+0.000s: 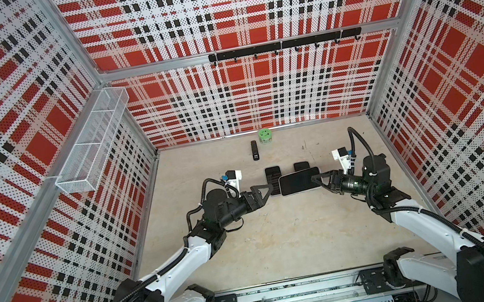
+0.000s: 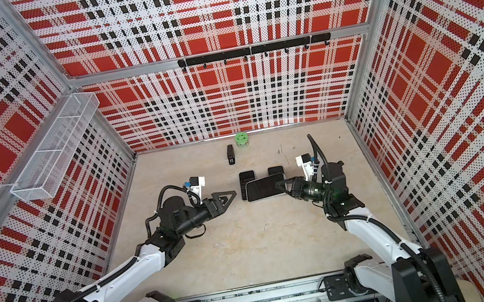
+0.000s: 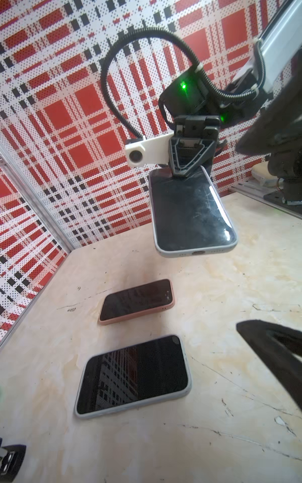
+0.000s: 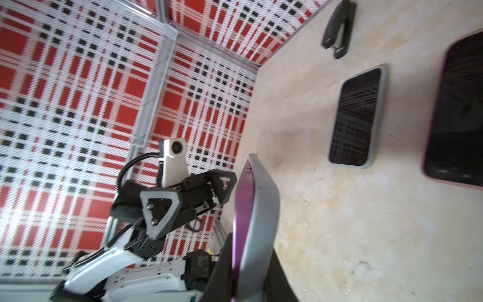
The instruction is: Put the phone into the phone case
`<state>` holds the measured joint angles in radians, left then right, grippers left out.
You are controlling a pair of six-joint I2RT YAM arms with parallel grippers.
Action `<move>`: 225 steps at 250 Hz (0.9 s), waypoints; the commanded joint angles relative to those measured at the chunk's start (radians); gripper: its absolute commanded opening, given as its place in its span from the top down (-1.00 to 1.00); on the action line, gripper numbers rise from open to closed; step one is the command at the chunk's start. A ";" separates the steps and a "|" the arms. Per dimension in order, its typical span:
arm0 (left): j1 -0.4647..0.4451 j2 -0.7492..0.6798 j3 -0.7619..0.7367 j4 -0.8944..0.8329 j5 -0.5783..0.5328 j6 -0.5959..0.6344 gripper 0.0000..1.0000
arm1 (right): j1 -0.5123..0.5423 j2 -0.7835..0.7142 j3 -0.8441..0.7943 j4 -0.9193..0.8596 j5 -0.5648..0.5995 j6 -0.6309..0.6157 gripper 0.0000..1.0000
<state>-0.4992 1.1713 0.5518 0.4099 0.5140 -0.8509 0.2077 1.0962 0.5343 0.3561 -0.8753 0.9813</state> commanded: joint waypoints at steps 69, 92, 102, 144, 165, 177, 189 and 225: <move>-0.052 0.007 0.022 0.129 0.158 -0.075 -0.92 | 0.017 0.120 0.013 0.518 -0.150 0.278 0.91; -0.079 0.024 0.023 0.207 0.158 -0.115 -0.84 | 0.031 0.136 0.015 0.535 -0.147 0.281 0.92; -0.087 0.032 0.025 0.232 0.156 -0.127 -0.78 | 0.035 0.142 0.014 0.543 -0.146 0.285 0.92; -0.133 0.072 0.058 0.257 0.150 -0.139 -0.43 | 0.054 0.168 0.011 0.603 -0.137 0.306 0.92; -0.151 0.085 0.069 0.272 0.142 -0.140 -0.23 | 0.058 0.185 0.006 0.641 -0.137 0.325 0.92; -0.156 0.085 0.068 0.281 0.134 -0.141 -0.12 | 0.059 0.196 0.000 0.671 -0.141 0.339 0.92; -0.160 0.082 0.067 0.291 0.127 -0.139 0.00 | 0.061 0.210 -0.007 0.705 -0.146 0.359 0.92; -0.160 0.058 0.048 0.318 0.088 -0.138 0.28 | 0.061 0.260 -0.038 0.849 -0.158 0.434 0.92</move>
<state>-0.6472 1.2537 0.5922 0.6319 0.6258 -0.9871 0.2626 1.3193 0.5270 0.9936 -1.0233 1.3399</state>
